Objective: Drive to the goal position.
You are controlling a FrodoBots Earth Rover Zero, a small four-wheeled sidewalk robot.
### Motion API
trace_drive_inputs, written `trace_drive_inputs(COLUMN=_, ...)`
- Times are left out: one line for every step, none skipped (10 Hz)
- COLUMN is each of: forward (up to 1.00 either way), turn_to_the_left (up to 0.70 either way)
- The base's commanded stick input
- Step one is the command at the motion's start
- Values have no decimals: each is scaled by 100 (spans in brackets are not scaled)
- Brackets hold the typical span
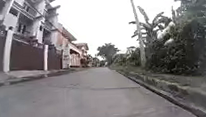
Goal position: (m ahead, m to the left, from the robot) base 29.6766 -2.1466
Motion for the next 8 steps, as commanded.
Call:
trace_drive_inputs(forward=98, turn_to_the_left=0)
trace_drive_inputs(forward=98, turn_to_the_left=0)
trace_drive_inputs(forward=98, turn_to_the_left=-10)
trace_drive_inputs(forward=98, turn_to_the_left=-28)
trace_drive_inputs(forward=98, turn_to_the_left=-11)
trace_drive_inputs(forward=98, turn_to_the_left=0)
trace_drive_inputs(forward=98, turn_to_the_left=-1)
trace_drive_inputs(forward=98, turn_to_the_left=-13)
